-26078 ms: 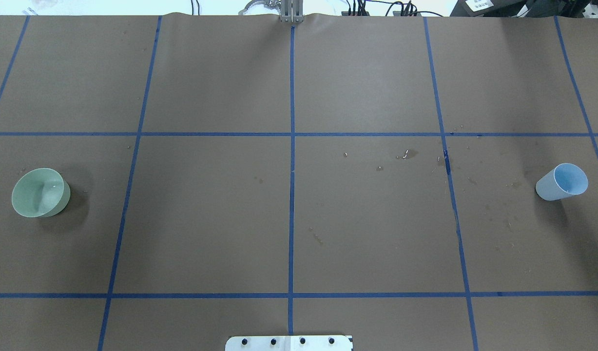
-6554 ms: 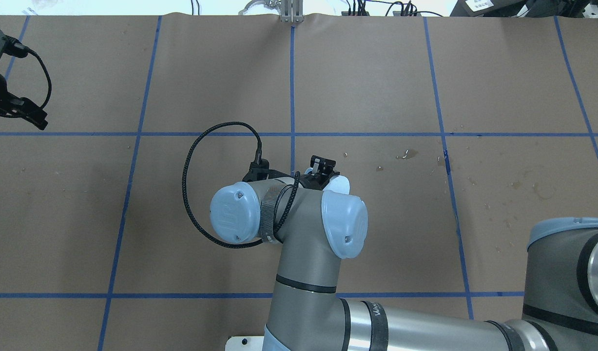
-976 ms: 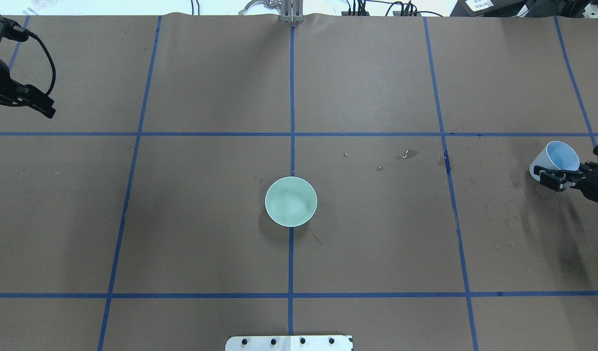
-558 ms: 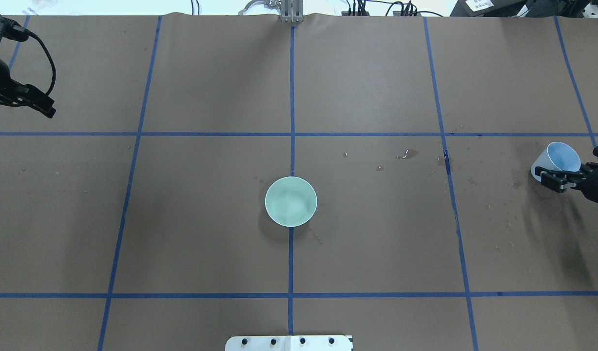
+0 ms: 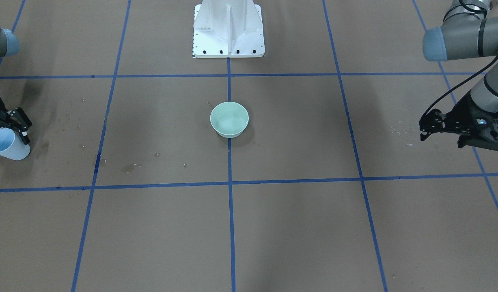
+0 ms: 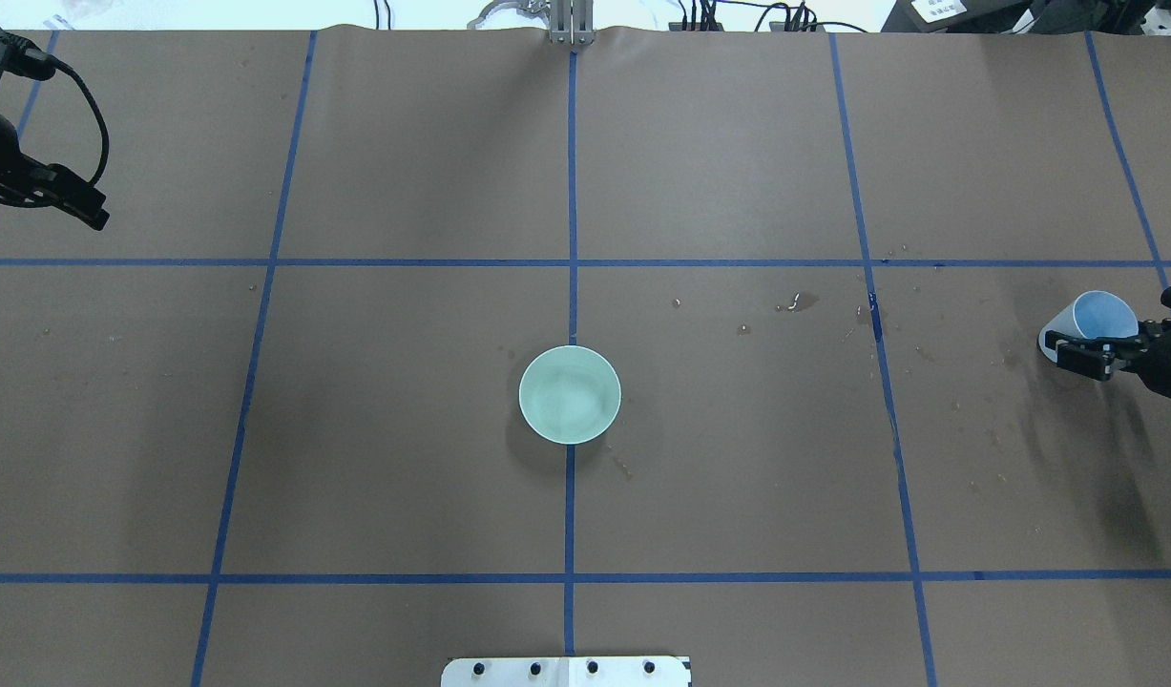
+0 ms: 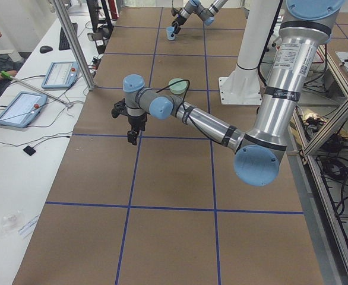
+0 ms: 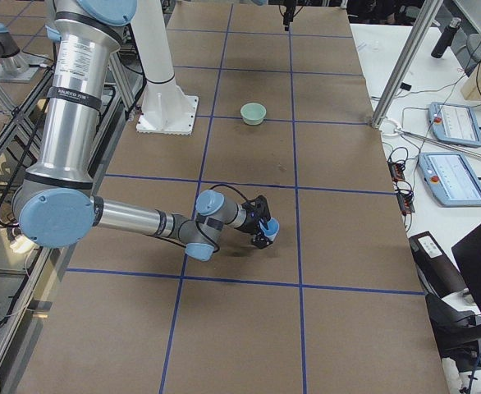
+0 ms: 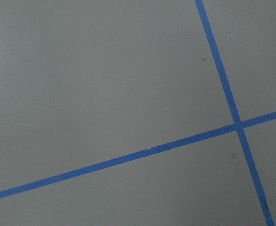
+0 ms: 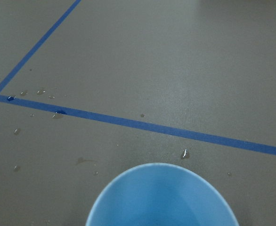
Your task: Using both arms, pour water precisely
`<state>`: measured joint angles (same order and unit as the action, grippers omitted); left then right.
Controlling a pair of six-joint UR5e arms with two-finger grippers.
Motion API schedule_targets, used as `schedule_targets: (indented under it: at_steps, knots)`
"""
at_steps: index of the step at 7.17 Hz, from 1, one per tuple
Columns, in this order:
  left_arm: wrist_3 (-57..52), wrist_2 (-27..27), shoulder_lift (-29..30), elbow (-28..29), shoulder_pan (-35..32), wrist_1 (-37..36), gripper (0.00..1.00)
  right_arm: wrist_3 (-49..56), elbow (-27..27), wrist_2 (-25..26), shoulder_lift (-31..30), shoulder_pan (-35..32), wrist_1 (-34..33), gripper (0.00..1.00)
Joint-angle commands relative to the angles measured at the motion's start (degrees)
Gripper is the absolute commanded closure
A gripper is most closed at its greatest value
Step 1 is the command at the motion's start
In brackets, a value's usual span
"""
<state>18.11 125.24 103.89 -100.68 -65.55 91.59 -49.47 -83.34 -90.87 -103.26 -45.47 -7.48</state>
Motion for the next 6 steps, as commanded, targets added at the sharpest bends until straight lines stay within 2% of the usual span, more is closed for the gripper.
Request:
schedule_targets:
  at_steps: [1, 4, 6]
  knots:
    - [0.0, 0.0, -0.1, 0.0, 0.0, -0.1, 0.01, -0.2, -0.4, -0.3, -1.1, 0.0, 1.7, 0.01]
    - [0.0, 0.0, -0.1, -0.2, 0.0, -0.3, 0.01, -0.6, -0.6, -1.1, -5.1, 0.5, 7.0, 0.01]
    - [0.0, 0.0, -0.3, -0.6, 0.0, -0.4, 0.01, -0.6, -0.6, -4.0, -7.5, 0.5, 10.2, 0.01]
